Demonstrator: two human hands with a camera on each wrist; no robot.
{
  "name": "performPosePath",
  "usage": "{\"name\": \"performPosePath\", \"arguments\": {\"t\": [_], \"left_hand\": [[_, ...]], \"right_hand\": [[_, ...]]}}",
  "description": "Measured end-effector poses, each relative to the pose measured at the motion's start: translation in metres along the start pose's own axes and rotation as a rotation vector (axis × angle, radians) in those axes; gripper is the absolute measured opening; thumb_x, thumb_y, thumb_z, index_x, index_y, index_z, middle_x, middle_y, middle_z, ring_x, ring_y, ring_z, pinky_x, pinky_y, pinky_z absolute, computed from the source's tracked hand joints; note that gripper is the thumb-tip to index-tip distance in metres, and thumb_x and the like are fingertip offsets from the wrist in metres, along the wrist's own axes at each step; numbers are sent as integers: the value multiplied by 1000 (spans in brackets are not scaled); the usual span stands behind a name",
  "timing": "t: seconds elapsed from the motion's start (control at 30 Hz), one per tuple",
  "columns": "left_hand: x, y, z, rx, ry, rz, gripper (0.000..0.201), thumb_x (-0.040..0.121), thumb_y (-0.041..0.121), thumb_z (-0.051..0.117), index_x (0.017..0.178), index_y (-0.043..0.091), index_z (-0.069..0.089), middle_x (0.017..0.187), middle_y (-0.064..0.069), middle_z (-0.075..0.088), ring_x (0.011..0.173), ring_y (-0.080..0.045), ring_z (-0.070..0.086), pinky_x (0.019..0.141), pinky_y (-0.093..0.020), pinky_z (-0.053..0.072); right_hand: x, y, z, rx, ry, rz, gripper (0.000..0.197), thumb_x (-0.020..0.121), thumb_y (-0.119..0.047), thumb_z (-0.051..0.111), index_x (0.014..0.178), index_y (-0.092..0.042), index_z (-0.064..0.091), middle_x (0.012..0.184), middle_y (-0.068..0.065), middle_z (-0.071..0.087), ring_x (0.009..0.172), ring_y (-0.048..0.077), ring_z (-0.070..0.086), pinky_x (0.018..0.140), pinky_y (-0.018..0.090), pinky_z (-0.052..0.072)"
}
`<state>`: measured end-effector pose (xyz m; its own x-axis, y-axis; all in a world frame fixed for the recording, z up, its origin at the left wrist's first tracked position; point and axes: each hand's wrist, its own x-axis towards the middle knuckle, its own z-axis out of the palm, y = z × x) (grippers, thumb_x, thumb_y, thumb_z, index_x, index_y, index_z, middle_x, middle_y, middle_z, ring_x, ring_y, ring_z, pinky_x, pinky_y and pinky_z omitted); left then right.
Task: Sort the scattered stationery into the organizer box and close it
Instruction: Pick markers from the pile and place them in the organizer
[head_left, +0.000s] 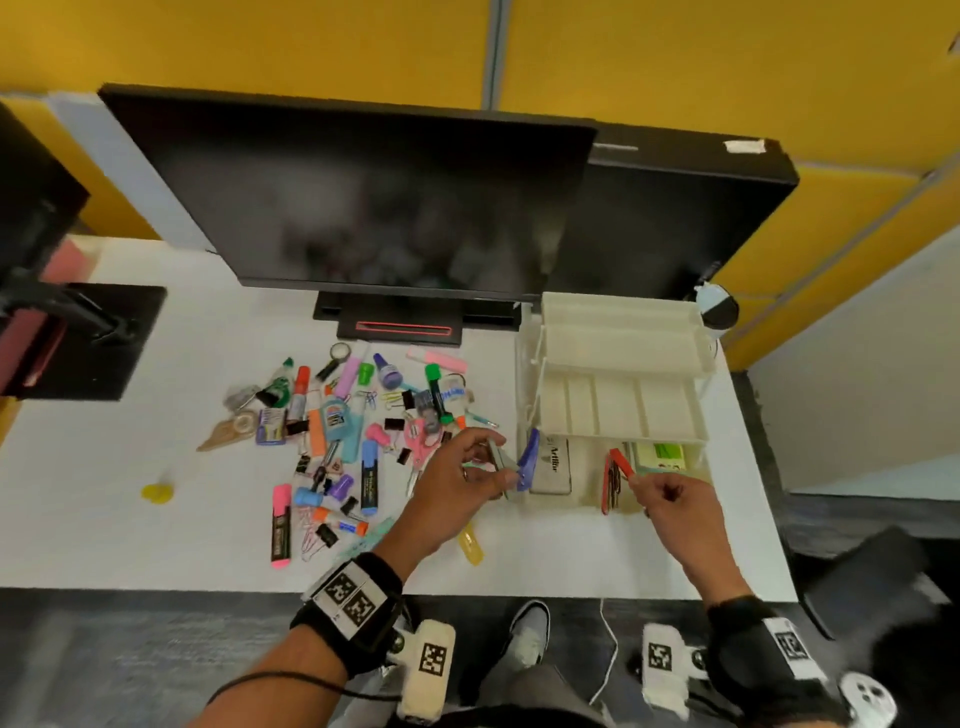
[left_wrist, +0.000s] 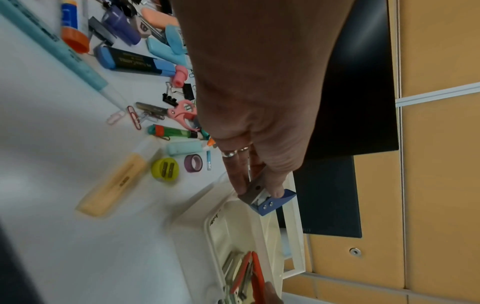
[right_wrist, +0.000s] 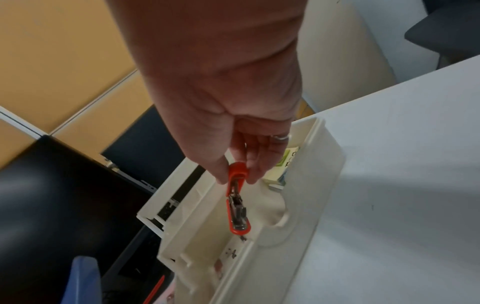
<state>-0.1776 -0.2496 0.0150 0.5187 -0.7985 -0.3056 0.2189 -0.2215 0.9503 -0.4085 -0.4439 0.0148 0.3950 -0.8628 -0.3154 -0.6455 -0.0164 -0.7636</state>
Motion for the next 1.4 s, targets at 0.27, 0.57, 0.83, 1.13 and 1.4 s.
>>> {"name": "performPosePath", "arguments": {"t": [0.27, 0.57, 0.83, 1.13, 1.4], "left_hand": [[-17, -6, 24, 54, 111, -19, 29, 84, 14, 84, 108, 22, 71, 94, -7, 75, 92, -30, 74, 80, -38, 62], [-36, -12, 32, 125, 181, -5, 33, 77, 14, 89, 105, 17, 74, 93, -2, 79, 90, -22, 75, 89, -40, 60], [-30, -9, 52, 102, 273, 35, 31, 77, 18, 89, 103, 15, 73, 90, -1, 79, 88, -19, 74, 82, -32, 60], [1, -13, 112, 312, 223, 257, 27, 83, 15, 84, 107, 24, 77, 107, 12, 74, 97, -7, 69, 87, -32, 59], [25, -36, 142, 783, -106, 442, 40, 89, 15, 72, 128, 22, 65, 136, 6, 63, 122, -15, 54, 104, -33, 47]], "right_hand": [[46, 14, 43, -142, 77, -26, 29, 96, -31, 70, 71, -17, 68, 65, -1, 65, 63, 21, 60, 58, 28, 38], [49, 3, 71, -179, 67, -39, 28, 90, -44, 71, 73, -23, 66, 69, -7, 68, 67, 18, 67, 59, 27, 48], [54, -5, 64, -205, -137, -75, 50, 93, -57, 66, 61, -19, 71, 55, -6, 68, 54, 13, 67, 55, 31, 56], [21, -23, 0, 330, -305, 247, 56, 102, -52, 57, 84, -3, 77, 76, 16, 77, 61, 24, 67, 55, 30, 49], [37, 10, -21, 588, -405, 447, 26, 102, -21, 62, 108, 0, 76, 74, 12, 67, 53, 14, 52, 48, 23, 41]]}}
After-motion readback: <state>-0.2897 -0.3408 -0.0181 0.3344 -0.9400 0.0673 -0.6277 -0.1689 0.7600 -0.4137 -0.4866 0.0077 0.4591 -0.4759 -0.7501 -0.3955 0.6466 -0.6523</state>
